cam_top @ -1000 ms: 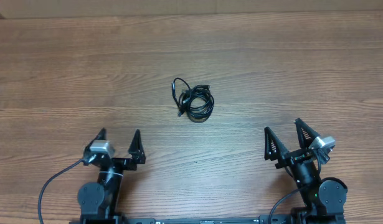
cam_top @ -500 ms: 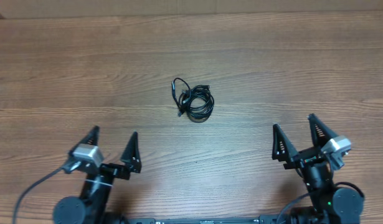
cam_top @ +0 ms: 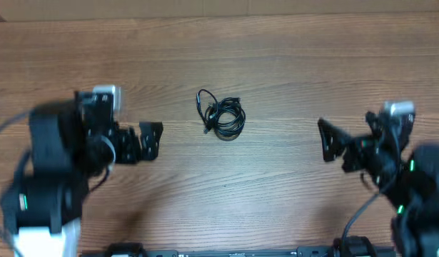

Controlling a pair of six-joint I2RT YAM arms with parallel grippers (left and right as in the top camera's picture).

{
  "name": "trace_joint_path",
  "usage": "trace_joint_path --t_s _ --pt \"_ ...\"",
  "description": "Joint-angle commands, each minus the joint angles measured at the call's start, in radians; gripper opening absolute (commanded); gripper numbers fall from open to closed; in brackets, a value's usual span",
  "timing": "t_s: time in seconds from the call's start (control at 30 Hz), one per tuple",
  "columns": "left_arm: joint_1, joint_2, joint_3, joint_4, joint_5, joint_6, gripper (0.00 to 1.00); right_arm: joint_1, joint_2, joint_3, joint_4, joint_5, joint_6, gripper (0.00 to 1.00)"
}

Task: Untangle cables
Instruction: 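Raise both arms and move the grippers toward the black cable bundle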

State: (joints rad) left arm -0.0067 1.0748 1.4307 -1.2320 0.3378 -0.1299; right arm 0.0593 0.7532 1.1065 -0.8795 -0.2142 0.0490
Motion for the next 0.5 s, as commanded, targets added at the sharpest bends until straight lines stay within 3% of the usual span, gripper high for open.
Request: trace_joint_path --t_s 0.0,0.17,0.33,0.47 --pt "-0.008 0.159 0.152 -0.122 0.088 0.033 1.0 -0.003 0.178 0.212 -0.139 -0.066 -0.025 1.0" --pt "-0.008 0.319 0.188 -0.219 0.254 -0.012 1.0 -0.003 0.409 0.372 -0.272 -0.358 -0.024 1.0" --pt "-0.008 0.39 0.188 -0.271 0.211 0.015 1.0 -0.002 0.556 0.37 -0.242 -0.554 -0.016 1.0" --pt "-0.008 0.406 0.188 -0.272 0.16 0.01 1.0 0.019 0.659 0.37 -0.195 -0.568 0.032 1.0"
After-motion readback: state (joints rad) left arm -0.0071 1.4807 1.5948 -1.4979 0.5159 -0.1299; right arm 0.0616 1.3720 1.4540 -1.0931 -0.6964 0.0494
